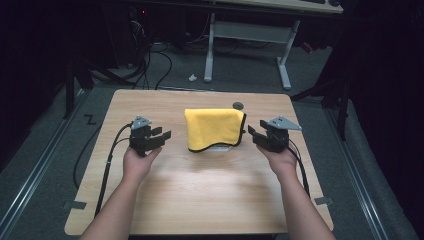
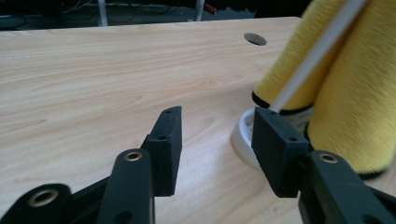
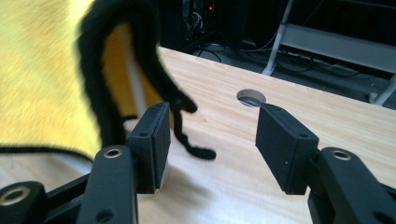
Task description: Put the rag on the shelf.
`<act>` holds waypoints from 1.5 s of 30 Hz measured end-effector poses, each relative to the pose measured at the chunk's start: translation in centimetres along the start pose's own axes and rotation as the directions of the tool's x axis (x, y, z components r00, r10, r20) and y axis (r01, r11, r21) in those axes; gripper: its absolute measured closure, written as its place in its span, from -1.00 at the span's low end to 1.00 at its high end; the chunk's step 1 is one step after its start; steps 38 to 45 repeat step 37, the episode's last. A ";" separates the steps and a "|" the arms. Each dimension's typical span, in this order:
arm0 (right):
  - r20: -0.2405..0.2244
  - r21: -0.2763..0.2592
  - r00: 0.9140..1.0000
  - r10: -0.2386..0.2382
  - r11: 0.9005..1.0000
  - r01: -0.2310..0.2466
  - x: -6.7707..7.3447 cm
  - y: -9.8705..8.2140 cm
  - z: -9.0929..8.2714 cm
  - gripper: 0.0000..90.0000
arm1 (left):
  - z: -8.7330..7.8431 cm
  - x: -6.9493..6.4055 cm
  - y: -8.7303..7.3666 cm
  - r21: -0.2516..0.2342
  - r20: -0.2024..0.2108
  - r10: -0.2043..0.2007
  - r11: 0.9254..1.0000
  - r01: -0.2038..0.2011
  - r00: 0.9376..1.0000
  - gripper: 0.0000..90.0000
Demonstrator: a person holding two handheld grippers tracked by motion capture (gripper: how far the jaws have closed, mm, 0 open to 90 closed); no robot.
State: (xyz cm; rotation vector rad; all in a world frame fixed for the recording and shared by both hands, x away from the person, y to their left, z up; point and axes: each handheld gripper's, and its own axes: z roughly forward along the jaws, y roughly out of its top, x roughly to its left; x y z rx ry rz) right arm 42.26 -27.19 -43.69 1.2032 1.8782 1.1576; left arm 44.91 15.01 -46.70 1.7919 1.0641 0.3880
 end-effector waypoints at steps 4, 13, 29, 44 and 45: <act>-0.002 0.041 1.000 -0.013 0.999 0.013 0.8 -1.2 -1.2 -0.04 | -1.3 -1.2 -1.3 0.001 0.021 0.021 1.000 -0.021 1.000 0.11; -0.038 0.021 0.997 -0.066 0.998 0.067 4.1 -4.5 -4.8 -0.04 | -4.4 -3.2 -5.6 0.024 0.076 0.044 0.999 -0.046 0.996 0.06; -0.129 0.100 0.989 -0.069 0.992 0.082 10.9 -11.4 -7.6 -0.01 | -7.1 -10.0 -11.8 0.115 0.147 0.167 0.976 -0.185 0.975 0.01; -0.116 0.126 0.992 -0.051 0.990 0.066 10.3 -11.7 -7.0 -0.01 | -7.0 -8.9 -12.1 0.134 0.146 0.132 0.979 -0.152 0.980 0.00; -0.116 0.126 0.992 -0.051 0.990 0.066 10.3 -11.7 -7.0 -0.01 | -7.0 -8.9 -12.1 0.134 0.146 0.132 0.979 -0.152 0.980 0.00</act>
